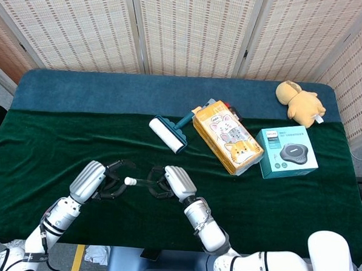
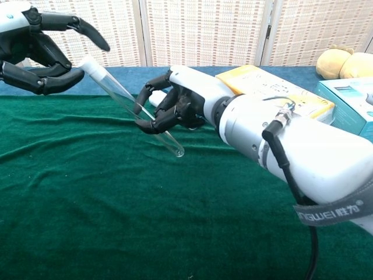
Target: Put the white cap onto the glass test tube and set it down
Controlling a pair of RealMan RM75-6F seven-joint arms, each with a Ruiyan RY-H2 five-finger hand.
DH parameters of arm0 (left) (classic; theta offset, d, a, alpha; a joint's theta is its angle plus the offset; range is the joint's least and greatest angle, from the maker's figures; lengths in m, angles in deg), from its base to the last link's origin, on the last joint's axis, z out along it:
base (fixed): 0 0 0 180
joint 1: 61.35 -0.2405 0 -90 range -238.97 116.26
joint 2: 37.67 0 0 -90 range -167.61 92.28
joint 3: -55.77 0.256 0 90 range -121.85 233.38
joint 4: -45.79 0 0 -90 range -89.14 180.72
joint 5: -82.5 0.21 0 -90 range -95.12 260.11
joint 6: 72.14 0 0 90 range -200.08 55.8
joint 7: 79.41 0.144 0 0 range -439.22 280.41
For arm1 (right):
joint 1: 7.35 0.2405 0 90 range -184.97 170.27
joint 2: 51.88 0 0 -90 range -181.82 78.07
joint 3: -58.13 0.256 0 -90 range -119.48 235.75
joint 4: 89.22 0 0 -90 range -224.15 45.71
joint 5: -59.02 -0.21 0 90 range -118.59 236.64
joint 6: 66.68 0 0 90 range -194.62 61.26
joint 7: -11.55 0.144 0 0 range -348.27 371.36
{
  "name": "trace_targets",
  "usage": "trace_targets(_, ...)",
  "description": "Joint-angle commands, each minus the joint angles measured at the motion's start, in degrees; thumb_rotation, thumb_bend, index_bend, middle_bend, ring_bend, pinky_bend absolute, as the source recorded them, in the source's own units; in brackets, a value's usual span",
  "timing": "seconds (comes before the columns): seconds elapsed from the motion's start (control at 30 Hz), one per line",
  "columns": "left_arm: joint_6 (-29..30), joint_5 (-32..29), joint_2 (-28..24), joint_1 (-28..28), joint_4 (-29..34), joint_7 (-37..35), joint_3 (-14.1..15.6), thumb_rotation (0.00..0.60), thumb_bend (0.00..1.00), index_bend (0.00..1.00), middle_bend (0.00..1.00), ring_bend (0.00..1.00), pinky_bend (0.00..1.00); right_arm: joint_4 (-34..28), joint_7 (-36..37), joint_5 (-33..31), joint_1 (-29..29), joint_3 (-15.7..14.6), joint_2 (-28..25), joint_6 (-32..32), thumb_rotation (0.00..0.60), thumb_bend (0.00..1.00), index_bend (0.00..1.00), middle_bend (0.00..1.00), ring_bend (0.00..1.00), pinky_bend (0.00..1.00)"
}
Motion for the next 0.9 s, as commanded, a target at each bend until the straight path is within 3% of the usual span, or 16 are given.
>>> trace_targets(0.03,0.03,0.07,-0.15,0.02,-0.08,-0.03,-0.01,0.6,0.4,0.15,0.99,0.8,0.74,-0.13,-0.32,-0.06,-0.11,-0.17,-0.41,0.04,0.6,0.82,0.91,0.99,1.0,1.0)
trace_targets(0.23,-0.46,-0.03,-2.23,-0.16,-0.32,-0.31,0.37,0.6,0.36,0.06,0.91,0.7,0.74,-0.67,-4.52,-1.23,-0.19,-1.74,-3.64,-0.1,0.6,0.82,0.91,0.99,1.0,1.0)
trace_targets(0.47,-0.14,-2.38,-3.57,-1.47,-2.42,-0.27,0.47,0.6,0.36,0.05,0.77,0.57,0.7,0.57,-13.11,-5.07,0.01,-5.16,-7.21,0.97,0.6,0.82,0.91,0.99,1.0,1.0)
trace_targets(0.7,-0.6,-3.54,-3.49,-2.3,-3.69,-1.25,1.0,0.6,0.36,0.06,0.76,0.54,0.67,6.51,-19.09,-6.85,0.24,-8.43,-4.63,2.76,0.6,0.82,0.91,0.99,1.0,1.0)
trace_targets(0.9,-0.77,-3.46,-3.32,-2.71,-4.12,-1.69,1.43,0.6,0.35,0.06,0.75,0.53,0.67,10.68,-21.09,-6.61,0.09,-9.51,-1.81,3.54,0.6,0.82,0.86,0.99,1.0,1.0)
